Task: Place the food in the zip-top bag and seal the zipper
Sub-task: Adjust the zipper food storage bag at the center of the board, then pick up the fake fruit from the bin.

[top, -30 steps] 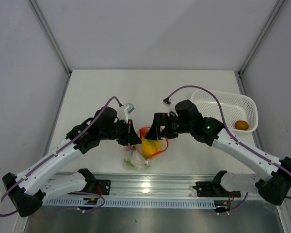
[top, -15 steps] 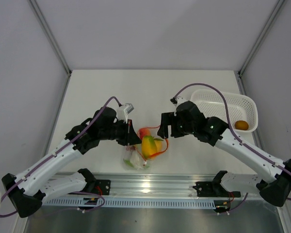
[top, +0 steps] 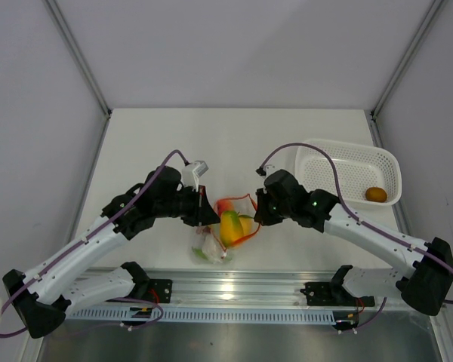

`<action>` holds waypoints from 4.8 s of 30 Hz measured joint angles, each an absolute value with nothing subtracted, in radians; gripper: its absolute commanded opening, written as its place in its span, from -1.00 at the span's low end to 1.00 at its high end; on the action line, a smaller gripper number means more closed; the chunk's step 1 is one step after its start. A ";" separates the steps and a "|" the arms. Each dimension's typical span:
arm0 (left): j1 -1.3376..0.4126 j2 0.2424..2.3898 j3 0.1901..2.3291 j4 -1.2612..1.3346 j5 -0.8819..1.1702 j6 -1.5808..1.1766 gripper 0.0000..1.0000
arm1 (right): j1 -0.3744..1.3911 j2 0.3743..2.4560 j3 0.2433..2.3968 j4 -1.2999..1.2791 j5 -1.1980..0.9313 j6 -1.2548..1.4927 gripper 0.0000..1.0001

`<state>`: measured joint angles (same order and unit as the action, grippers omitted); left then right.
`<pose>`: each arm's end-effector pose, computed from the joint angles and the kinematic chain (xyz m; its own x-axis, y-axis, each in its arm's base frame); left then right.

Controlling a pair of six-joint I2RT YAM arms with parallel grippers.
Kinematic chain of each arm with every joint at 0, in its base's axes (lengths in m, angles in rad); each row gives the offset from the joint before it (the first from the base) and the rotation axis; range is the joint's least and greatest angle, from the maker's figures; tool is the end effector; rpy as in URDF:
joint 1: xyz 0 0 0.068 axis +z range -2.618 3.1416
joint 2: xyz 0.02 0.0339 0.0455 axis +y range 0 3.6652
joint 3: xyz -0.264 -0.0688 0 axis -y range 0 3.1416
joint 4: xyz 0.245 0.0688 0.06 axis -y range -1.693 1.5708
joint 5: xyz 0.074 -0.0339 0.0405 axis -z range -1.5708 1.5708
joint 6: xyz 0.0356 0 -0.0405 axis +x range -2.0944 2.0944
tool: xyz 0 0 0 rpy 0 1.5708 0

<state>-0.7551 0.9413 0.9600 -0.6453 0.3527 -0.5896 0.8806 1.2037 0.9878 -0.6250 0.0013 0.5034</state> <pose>0.1339 -0.1429 0.3285 -0.8258 0.0607 -0.5606 0.4665 0.6321 -0.6188 0.1595 0.1931 0.2844 -0.7874 -0.1959 -0.5845 -0.4461 0.8355 0.3208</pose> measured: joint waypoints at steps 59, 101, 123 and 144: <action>-0.739 0.734 1.003 -0.768 0.243 -0.621 -0.99 | 0.928 1.249 1.328 -0.645 -0.172 0.506 0.65; -0.739 0.874 0.943 -0.720 0.293 -0.625 -0.99 | -0.153 1.691 1.279 -0.722 0.649 0.587 0.99; -0.739 0.929 0.956 -0.715 0.311 -0.624 -0.99 | -0.279 1.816 1.174 -0.551 0.627 0.559 -0.10; -0.739 0.907 0.955 -0.706 0.318 -0.632 -0.99 | -0.034 1.533 1.158 -0.546 0.545 0.491 -1.00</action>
<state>-0.7391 0.9066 0.9554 -0.7063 0.3176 -0.6319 -0.0338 1.5330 1.1580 -0.5461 0.5449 0.4911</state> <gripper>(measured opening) 0.005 0.502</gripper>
